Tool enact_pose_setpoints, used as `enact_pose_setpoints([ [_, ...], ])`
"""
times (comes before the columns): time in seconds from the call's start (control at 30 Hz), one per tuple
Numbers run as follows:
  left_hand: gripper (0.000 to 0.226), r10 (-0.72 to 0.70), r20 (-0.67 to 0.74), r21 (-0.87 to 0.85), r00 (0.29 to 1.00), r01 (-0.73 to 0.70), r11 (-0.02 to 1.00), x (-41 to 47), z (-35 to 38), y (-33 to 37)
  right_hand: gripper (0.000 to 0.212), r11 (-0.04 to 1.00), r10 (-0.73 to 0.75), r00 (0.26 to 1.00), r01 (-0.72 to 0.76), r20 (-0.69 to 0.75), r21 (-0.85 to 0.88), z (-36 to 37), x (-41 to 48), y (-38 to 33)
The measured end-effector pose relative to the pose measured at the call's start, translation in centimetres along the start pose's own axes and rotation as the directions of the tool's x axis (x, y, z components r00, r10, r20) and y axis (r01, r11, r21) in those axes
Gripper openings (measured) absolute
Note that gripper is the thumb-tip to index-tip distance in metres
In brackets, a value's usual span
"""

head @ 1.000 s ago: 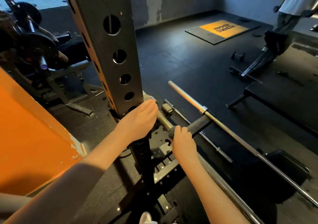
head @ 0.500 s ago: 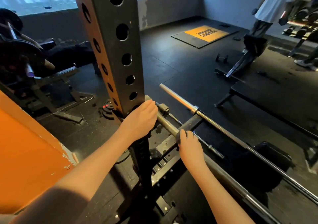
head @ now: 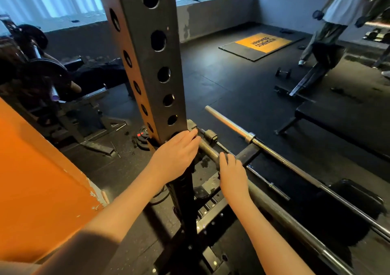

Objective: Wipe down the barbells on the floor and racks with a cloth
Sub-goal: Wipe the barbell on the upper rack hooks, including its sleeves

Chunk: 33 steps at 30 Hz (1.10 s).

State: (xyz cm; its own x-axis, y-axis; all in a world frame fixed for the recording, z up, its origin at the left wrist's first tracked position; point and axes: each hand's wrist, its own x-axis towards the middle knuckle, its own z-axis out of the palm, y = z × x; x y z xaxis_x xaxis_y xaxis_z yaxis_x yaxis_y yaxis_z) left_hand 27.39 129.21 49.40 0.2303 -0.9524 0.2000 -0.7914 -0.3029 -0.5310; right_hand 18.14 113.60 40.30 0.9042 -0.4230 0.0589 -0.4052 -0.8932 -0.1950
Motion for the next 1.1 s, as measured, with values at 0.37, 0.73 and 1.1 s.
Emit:
enact_pose_setpoints([
  [0.37,0.044,0.040,-0.117,0.059,0.992,-0.033,0.998,-0.2,1.4,-0.2,0.064,0.998,0.055,0.995,-0.051,-0.078,0.048,0.4,-2.9,1.6],
  [0.73,0.033,0.012,-0.098,0.045,0.995,-0.007,0.999,-0.3,1.3,0.1,0.051,0.984,0.180,0.984,-0.180,-0.005,-0.014,-0.5,-2.3,0.8],
  [1.1,0.036,0.072,-0.192,0.122,0.979,-0.049,0.991,-0.6,2.3,-0.2,0.061,0.994,0.110,0.951,-0.103,-0.290,0.039,2.0,-3.7,0.6],
])
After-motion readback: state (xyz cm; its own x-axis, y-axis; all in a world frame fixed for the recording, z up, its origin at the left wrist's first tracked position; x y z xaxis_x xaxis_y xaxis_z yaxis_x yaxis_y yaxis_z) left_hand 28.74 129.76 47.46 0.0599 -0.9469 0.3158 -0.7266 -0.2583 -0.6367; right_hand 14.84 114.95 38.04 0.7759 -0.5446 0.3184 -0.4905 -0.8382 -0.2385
